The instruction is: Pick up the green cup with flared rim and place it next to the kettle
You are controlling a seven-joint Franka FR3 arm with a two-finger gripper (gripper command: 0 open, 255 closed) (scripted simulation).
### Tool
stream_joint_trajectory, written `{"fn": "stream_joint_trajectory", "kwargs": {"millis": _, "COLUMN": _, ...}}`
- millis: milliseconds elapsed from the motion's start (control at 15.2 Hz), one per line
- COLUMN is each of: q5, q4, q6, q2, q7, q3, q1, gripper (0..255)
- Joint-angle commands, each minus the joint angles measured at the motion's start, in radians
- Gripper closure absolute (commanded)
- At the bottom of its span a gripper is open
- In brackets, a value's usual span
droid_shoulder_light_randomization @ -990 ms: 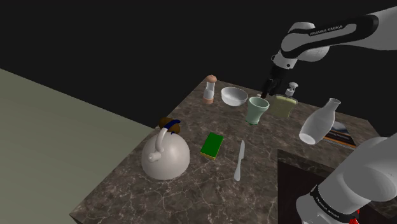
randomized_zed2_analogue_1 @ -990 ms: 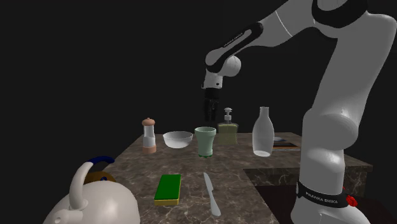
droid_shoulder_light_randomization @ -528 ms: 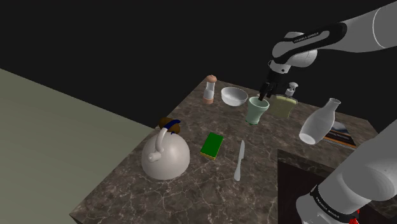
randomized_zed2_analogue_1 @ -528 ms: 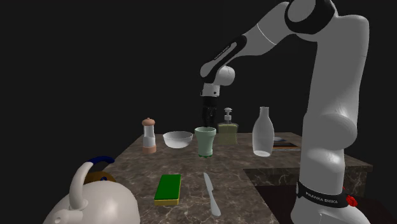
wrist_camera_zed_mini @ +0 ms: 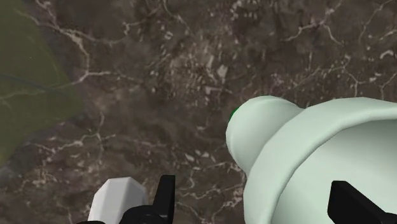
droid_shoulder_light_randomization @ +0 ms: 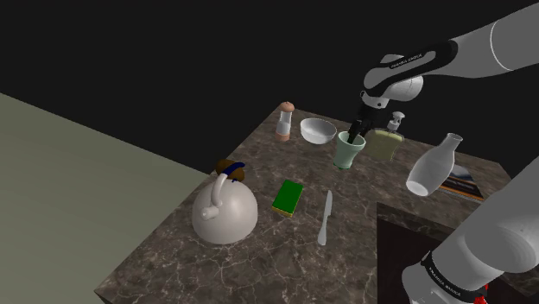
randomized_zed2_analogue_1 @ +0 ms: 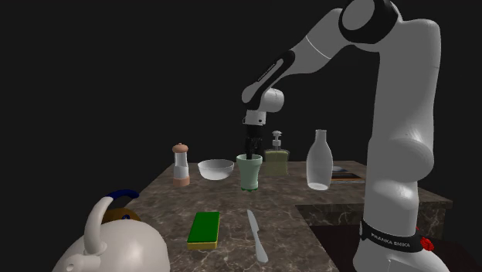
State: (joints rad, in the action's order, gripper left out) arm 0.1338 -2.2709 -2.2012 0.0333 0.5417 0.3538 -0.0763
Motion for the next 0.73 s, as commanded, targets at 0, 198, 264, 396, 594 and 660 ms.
{"fn": "stream_joint_trajectory", "kwargs": {"millis": 0, "q5": 0.0, "q4": -0.002, "q6": -0.002, "q2": 0.0, "q7": 0.0, "q3": 0.0, "q1": 0.0, "gripper": 0}}
{"fn": "stream_joint_trajectory", "kwargs": {"millis": 198, "q5": 0.0, "q4": -0.002, "q6": -0.002, "q2": 0.0, "q7": 0.0, "q3": 0.0, "q1": 0.0, "gripper": 0}}
{"fn": "stream_joint_trajectory", "kwargs": {"millis": 264, "q5": 0.0, "q4": -0.002, "q6": -0.002, "q2": 0.0, "q7": 0.0, "q3": 0.0, "q1": 0.0, "gripper": 0}}
{"fn": "stream_joint_trajectory", "kwargs": {"millis": 396, "q5": 0.0, "q4": -0.002, "q6": -0.002, "q2": 0.0, "q7": 0.0, "q3": 0.0, "q1": 0.0, "gripper": 255}}
{"fn": "stream_joint_trajectory", "kwargs": {"millis": 594, "q5": 0.0, "q4": -0.001, "q6": -0.002, "q2": 0.0, "q7": 0.0, "q3": 0.0, "q1": 0.0, "gripper": 255}}
{"fn": "stream_joint_trajectory", "kwargs": {"millis": 660, "q5": 0.0, "q4": -0.001, "q6": -0.002, "q2": 0.0, "q7": 0.0, "q3": 0.0, "q1": 0.0, "gripper": 255}}
